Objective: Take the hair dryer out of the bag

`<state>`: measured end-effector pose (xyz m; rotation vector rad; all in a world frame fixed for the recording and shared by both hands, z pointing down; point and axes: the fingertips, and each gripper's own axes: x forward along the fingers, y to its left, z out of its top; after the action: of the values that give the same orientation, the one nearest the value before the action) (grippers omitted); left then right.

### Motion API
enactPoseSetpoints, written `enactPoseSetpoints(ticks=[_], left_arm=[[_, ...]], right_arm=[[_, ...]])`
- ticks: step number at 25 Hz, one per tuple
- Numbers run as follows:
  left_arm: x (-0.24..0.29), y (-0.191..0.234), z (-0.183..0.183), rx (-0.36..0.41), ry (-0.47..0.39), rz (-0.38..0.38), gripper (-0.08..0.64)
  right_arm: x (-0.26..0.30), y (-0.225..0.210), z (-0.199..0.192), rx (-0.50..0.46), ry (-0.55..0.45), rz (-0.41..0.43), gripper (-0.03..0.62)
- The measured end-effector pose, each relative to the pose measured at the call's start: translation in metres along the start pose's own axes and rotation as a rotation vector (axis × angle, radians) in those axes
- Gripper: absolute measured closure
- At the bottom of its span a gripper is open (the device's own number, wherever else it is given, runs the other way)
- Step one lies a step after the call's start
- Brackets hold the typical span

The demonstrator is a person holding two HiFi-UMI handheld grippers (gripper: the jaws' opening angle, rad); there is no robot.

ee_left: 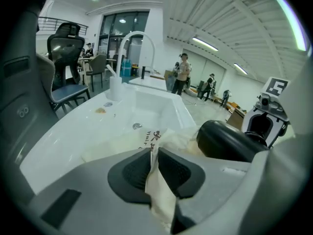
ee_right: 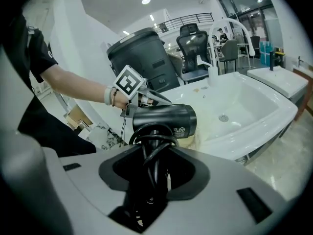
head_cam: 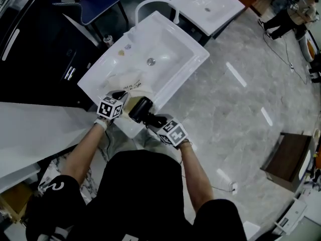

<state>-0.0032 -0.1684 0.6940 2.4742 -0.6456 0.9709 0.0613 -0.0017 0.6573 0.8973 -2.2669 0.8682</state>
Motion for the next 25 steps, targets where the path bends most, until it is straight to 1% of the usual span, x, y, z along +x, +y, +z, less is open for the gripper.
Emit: enactPoseSetpoints(ticks=[2,4,11,15,19,22,25], left_arm=[[-0.005,-0.002,-0.003,-0.025,-0.004,0.007,0.523],[-0.01,-0.01,-0.01,-0.026,0.002,0.003,0.523],[-0.028,-0.036,-0.048,-0.039,0.029,0.007,0.523],[-0.039,-0.045,-0.068,-0.067,0.022,0.016,0.523],[-0.045,-0.049,-0.079,-0.083,0.025,0.02,0.523],[-0.052,-0.049,-0.079,-0.094,0.001,0.024,0.523],[-0.065,-0.048,-0.074,-0.095,-0.043,0.027,0.523]], right_arm=[[-0.008,-0.001,0.006,-0.011,-0.03,0.008,0.449],[-0.017,-0.005,0.015,-0.016,-0.063,0.006,0.449],[-0.04,-0.033,0.062,-0.051,-0.151,-0.041,0.449],[-0.041,-0.05,0.078,-0.065,-0.163,-0.082,0.449],[-0.035,-0.056,0.091,-0.073,-0.168,-0.1,0.449],[-0.029,-0.056,0.098,-0.081,-0.167,-0.098,0.449],[-0.02,-0.054,0.102,-0.088,-0.158,-0.097,0.449]])
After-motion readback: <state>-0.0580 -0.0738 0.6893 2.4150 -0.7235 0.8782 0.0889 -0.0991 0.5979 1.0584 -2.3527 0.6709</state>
